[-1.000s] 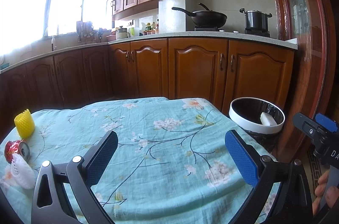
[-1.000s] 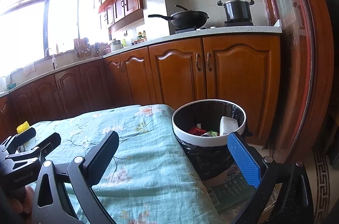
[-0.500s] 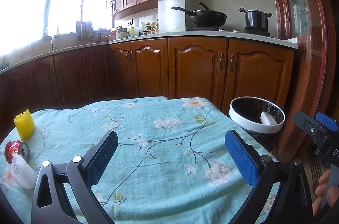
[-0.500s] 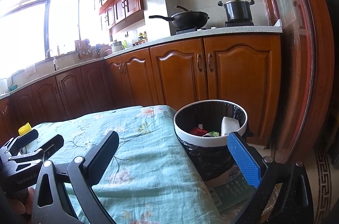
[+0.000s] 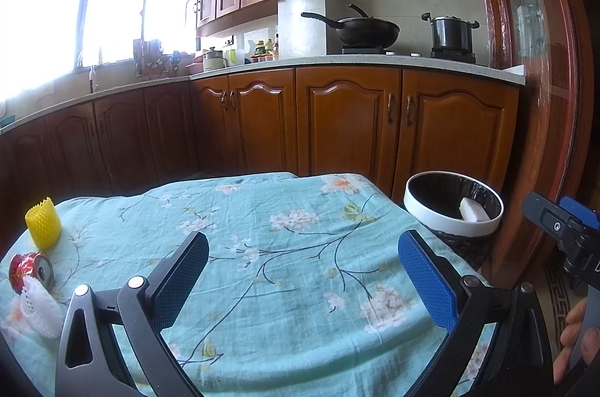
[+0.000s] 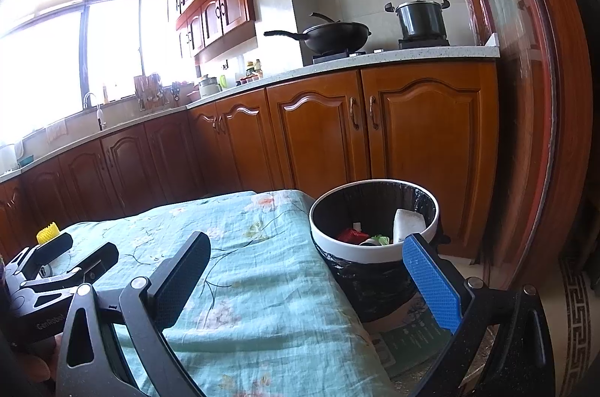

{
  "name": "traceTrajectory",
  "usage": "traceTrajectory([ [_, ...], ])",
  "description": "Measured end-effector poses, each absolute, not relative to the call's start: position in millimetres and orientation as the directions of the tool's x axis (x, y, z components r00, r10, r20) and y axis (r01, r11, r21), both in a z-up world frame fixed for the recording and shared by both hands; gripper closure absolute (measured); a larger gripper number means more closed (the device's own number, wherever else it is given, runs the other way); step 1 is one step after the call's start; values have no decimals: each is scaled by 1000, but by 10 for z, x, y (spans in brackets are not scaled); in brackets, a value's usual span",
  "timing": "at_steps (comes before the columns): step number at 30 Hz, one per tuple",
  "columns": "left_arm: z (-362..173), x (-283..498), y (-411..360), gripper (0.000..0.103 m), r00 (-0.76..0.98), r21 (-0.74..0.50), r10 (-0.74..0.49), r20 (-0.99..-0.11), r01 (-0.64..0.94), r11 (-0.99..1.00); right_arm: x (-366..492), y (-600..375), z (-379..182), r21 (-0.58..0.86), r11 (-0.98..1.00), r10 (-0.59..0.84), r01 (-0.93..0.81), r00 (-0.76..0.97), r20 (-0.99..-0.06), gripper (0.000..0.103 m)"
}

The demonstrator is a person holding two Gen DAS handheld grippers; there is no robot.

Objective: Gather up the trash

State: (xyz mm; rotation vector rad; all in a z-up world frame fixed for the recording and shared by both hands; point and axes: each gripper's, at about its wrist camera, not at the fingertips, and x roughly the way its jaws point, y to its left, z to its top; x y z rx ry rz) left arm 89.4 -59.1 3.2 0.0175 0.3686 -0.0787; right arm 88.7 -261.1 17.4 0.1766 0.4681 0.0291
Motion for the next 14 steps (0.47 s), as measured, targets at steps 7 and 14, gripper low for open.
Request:
traceTrajectory([
  [7, 50, 886, -580, 1, 927, 1, -80, -367, 86, 996, 904, -2618, 166, 186, 982, 73, 15, 888, -454, 0],
  [14, 39, 919, -494, 1, 913, -19, -90, -397, 90, 996, 945, -2597, 127, 198, 980, 82, 16, 875, -476, 0],
])
